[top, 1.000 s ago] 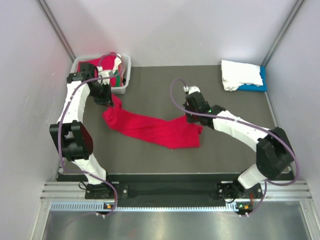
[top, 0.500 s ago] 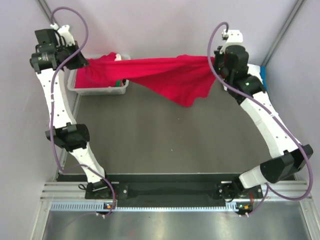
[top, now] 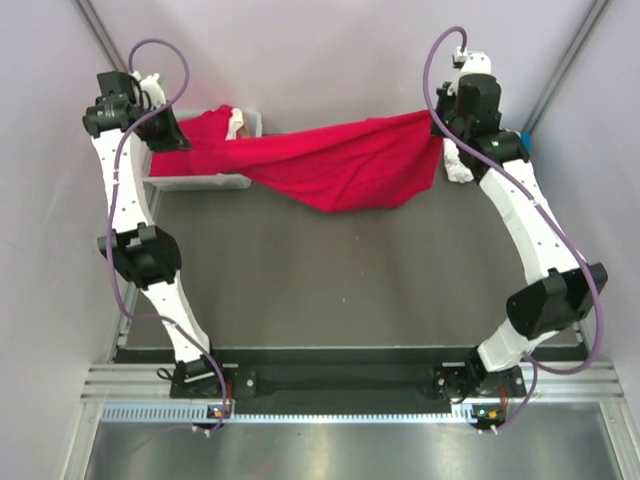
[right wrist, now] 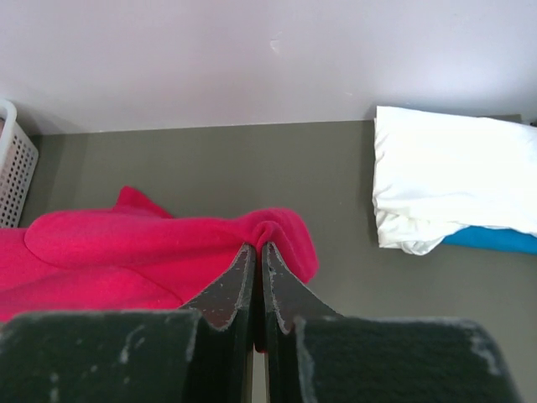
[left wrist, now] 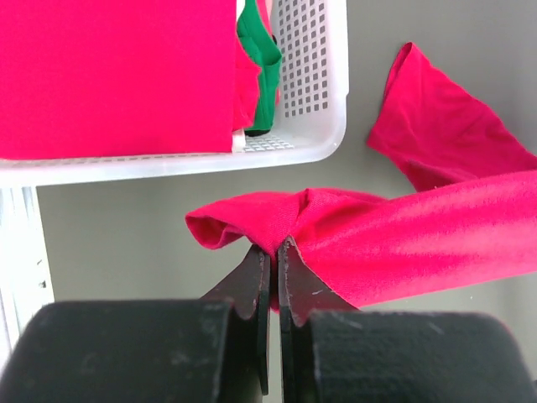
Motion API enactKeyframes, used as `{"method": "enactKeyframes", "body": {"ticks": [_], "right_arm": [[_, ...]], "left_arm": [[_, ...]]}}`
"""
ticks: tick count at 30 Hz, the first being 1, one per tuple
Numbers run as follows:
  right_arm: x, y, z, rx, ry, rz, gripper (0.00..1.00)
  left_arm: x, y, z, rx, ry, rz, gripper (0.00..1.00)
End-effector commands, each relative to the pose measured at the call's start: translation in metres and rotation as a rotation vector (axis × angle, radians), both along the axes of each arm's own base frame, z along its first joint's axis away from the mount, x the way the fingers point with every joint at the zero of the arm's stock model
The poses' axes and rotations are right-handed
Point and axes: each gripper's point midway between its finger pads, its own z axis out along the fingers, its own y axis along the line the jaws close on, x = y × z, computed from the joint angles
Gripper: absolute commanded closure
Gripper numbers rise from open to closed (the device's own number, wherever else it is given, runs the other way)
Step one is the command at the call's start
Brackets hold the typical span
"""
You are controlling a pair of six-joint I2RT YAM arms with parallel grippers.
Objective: Fold and stack the t-shirts
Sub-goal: Flatten the tshirt out
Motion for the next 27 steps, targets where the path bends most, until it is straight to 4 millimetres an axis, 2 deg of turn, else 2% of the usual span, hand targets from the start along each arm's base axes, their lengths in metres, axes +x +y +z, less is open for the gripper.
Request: {"method": "enactKeyframes", "body": {"ticks": [1,2,3,4,5,6,7,8,9,10,11,12,13,14,15,16,17,19,20,21,24,25,26,27], "right_arm": [[-0.001,-0.010,0.036,0.053,-0.077,-0.014,1.00],[-0.006,-0.011,0.035,0.060,-0.081,-0.012,1.00],[-0.011,-0.011,0.016,0.059,-0.049,-0.008,1.00],[-0.028,-0.013,0.026,0.082,-0.074,-0.004,1.00],[-0.036,-0.012,0.021,0.091,-0.069,0.009,1.00],[-0.046,-0.007,-0.003,0.096,-0.018,0.031,1.00],[-0.066,-0.008,0.007,0.111,-0.043,0.039,1.00],[-0.078,-0.006,0.001,0.113,-0.033,0.051,1.00],[-0.092,0.002,-0.021,0.106,0.010,0.074,1.00],[-0.115,0.000,-0.012,0.119,-0.015,0.082,1.00],[-0.128,0.002,-0.018,0.123,-0.002,0.093,1.00],[-0.142,0.008,-0.037,0.127,0.039,0.108,1.00],[-0.160,0.006,-0.030,0.145,0.017,0.121,1.00],[-0.173,0.006,-0.043,0.139,0.059,0.127,1.00],[-0.184,0.009,-0.056,0.146,0.094,0.133,1.00],[-0.199,0.007,-0.057,0.161,0.093,0.140,1.00],[-0.211,0.008,-0.068,0.163,0.131,0.153,1.00],[-0.228,0.009,-0.089,0.203,0.190,0.163,1.00],[-0.239,0.015,-0.101,0.215,0.236,0.197,0.89],[-0.245,0.017,-0.121,0.226,0.291,0.195,0.74],[-0.261,0.024,-0.143,0.233,0.365,0.226,0.40],[-0.263,0.024,-0.146,0.229,0.377,0.227,0.12],[-0.264,0.025,-0.147,0.227,0.384,0.229,0.01],[-0.263,0.025,-0.147,0.210,0.389,0.228,0.00]], "left_arm": [[-0.001,0.004,0.003,-0.008,-0.017,-0.018,1.00],[-0.006,0.000,0.001,-0.010,-0.009,-0.040,1.00],[-0.012,-0.002,-0.017,-0.009,0.030,-0.065,1.00],[-0.022,-0.004,-0.007,0.004,0.008,-0.072,1.00],[-0.032,-0.006,-0.026,0.000,0.057,-0.077,1.00],[-0.038,-0.007,-0.026,0.018,0.054,-0.097,1.00],[-0.049,-0.009,-0.020,0.028,0.048,-0.108,1.00],[-0.059,-0.012,-0.026,0.026,0.075,-0.118,1.00],[-0.065,-0.013,-0.027,0.039,0.077,-0.142,1.00],[-0.077,-0.016,-0.021,0.043,0.081,-0.152,1.00],[-0.086,-0.019,-0.026,0.038,0.101,-0.164,1.00],[-0.095,-0.022,-0.018,0.052,0.086,-0.179,1.00],[-0.101,-0.024,-0.018,0.052,0.092,-0.188,1.00],[-0.111,-0.027,-0.026,0.038,0.127,-0.196,1.00],[-0.120,-0.030,-0.021,0.047,0.116,-0.207,1.00],[-0.126,-0.031,-0.024,0.045,0.125,-0.209,1.00],[-0.135,-0.033,-0.036,0.034,0.162,-0.213,1.00],[-0.146,-0.034,-0.041,0.042,0.174,-0.219,1.00],[-0.152,-0.035,-0.051,0.035,0.203,-0.217,0.94],[-0.155,-0.035,-0.052,0.039,0.214,-0.213,0.92],[-0.160,-0.035,-0.054,0.011,0.240,-0.214,0.83],[-0.159,-0.036,-0.051,-0.005,0.233,-0.217,0.79],[-0.157,-0.035,-0.045,-0.006,0.217,-0.212,0.76],[-0.156,-0.036,-0.043,-0.015,0.219,-0.209,0.68]]}}
